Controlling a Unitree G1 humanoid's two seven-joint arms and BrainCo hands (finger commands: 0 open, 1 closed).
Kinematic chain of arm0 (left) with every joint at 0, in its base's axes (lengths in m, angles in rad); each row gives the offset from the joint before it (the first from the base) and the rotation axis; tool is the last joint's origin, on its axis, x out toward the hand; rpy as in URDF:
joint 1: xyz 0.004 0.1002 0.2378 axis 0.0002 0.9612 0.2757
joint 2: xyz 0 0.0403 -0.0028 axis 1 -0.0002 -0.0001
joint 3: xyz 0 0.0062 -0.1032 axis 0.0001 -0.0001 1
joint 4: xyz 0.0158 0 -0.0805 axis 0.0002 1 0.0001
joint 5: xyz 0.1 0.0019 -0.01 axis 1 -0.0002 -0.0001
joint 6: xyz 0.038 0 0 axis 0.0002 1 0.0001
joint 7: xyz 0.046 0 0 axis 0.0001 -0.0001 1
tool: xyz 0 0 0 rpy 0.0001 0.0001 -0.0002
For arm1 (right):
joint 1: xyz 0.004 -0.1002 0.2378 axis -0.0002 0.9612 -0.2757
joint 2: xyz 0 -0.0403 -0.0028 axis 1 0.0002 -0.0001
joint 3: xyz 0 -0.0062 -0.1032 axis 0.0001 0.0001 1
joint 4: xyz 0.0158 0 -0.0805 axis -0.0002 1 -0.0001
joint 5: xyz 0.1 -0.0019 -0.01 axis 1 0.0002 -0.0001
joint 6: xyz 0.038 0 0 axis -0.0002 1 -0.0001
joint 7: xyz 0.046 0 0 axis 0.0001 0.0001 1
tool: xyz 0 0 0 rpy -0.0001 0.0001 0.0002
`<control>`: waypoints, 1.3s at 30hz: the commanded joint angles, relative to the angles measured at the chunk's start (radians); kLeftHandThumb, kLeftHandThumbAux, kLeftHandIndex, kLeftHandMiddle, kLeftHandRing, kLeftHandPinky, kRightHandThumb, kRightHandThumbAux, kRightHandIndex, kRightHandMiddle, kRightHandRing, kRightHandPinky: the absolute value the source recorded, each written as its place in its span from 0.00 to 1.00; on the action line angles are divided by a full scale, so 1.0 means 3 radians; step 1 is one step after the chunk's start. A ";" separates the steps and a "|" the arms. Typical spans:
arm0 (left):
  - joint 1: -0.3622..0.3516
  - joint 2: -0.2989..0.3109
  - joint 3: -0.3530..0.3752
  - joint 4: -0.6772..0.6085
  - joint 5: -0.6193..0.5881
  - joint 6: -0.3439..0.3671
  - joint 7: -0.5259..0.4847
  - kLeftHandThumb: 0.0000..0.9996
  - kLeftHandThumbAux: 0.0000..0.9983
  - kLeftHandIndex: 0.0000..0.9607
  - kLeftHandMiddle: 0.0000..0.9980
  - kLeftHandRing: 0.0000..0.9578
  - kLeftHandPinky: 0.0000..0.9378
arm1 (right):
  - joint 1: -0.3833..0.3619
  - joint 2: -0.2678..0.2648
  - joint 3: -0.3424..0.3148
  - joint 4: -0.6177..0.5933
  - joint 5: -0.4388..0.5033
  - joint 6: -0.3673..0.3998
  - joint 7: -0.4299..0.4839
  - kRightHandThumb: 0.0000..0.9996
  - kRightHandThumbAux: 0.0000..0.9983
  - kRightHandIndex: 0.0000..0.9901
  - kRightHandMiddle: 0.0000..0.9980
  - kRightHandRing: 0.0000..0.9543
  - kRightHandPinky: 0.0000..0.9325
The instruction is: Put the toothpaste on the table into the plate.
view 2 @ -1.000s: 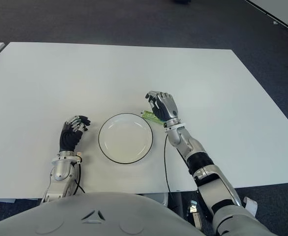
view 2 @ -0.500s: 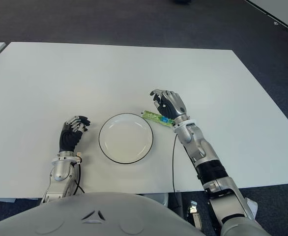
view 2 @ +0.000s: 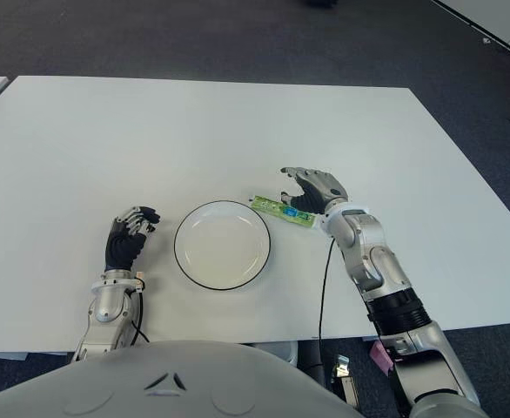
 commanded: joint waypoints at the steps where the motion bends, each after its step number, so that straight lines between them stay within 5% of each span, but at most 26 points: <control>1: 0.0037 -0.0010 -0.0005 0.0045 -0.0024 0.0087 0.0008 0.72 0.72 0.44 0.47 0.47 0.49 | -0.0025 -0.0133 0.0092 -0.0097 -0.0172 0.0065 0.0317 0.50 0.35 0.01 0.04 0.03 0.08; 23: 0.0081 -0.0011 0.0008 -0.0032 -0.0083 0.0146 -0.0007 0.72 0.72 0.44 0.47 0.47 0.47 | -0.0198 0.0031 0.0226 0.0197 -0.0383 0.0335 0.0714 0.52 0.21 0.00 0.00 0.00 0.00; 39: 0.0100 -0.0007 0.0011 -0.0059 -0.0088 0.0127 0.0002 0.71 0.72 0.44 0.47 0.47 0.48 | -0.0089 0.0194 0.0359 0.0275 -0.0487 0.0502 0.0599 0.52 0.16 0.00 0.00 0.00 0.00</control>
